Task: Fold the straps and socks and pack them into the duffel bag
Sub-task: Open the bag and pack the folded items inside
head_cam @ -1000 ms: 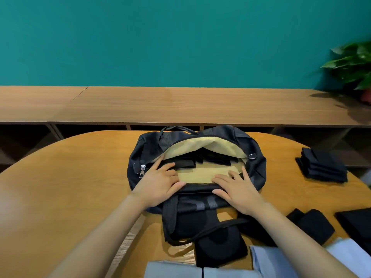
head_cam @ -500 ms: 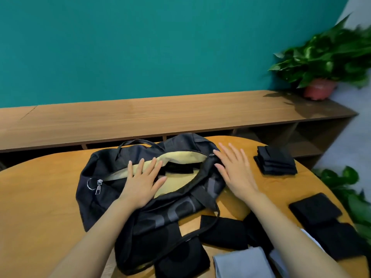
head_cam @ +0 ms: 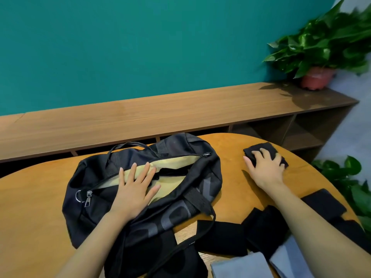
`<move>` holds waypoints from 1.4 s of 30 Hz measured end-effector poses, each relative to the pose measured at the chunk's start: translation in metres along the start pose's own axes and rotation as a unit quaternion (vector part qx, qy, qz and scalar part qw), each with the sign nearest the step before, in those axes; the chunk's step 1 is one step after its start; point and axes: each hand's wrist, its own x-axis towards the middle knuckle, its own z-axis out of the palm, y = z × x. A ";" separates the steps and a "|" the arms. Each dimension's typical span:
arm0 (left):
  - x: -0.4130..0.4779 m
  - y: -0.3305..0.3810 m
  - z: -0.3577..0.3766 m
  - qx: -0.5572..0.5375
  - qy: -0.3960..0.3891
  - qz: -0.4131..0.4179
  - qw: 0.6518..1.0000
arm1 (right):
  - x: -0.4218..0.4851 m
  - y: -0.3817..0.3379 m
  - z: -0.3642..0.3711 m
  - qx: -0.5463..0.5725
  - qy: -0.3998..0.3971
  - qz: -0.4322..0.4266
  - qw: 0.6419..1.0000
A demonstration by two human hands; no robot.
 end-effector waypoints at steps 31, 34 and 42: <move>-0.089 -0.020 -0.051 -0.044 0.049 -0.006 0.998 | -0.088 -0.099 -0.073 0.245 0.122 0.025 0.961; -0.103 -0.020 -0.051 -0.050 0.061 0.022 0.997 | -0.113 -0.136 -0.094 0.365 0.119 -0.059 0.922; -0.128 -0.019 -0.067 -0.114 0.155 0.099 0.976 | -0.144 -0.246 -0.044 0.611 -0.310 -0.018 0.729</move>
